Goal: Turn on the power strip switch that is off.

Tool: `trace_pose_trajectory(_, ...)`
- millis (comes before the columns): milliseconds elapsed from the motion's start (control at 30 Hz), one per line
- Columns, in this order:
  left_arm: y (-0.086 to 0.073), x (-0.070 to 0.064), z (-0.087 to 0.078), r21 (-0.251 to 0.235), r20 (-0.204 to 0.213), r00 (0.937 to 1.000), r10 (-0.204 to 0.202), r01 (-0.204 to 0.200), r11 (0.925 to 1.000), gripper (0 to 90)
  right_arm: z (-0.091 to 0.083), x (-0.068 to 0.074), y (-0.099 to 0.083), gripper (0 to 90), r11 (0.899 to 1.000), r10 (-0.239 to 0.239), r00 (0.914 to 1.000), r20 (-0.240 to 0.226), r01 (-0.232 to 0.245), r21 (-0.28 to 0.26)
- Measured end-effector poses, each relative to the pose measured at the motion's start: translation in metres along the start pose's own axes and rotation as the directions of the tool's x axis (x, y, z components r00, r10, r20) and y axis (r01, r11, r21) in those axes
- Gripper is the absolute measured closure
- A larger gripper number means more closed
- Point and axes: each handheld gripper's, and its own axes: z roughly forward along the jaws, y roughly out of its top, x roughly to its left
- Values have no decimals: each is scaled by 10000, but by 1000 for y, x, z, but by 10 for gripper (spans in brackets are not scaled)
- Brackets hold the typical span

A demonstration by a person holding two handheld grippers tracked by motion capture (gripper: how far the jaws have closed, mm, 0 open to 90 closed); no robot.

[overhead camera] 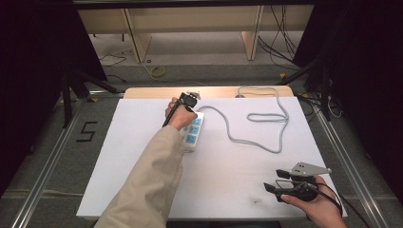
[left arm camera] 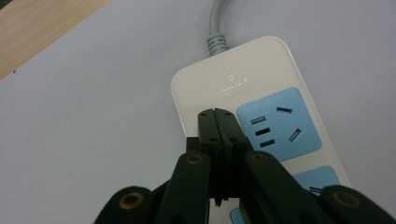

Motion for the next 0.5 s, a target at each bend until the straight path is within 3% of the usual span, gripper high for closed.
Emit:
trace_pose_trajectory(367, -4, 1, 0, -289, 133, 9999, -25, 29, 9996, 898, 0, 0, 0, 283, 10000, 15, 10000, 13, -15, -36)
trace_pose_trajectory(500, -5, 4, -1, -547, 566, 9982, -196, 227, 9982, 897, 0, 0, 0, 283, 10000, 18, 10000, 13, -18, -34)
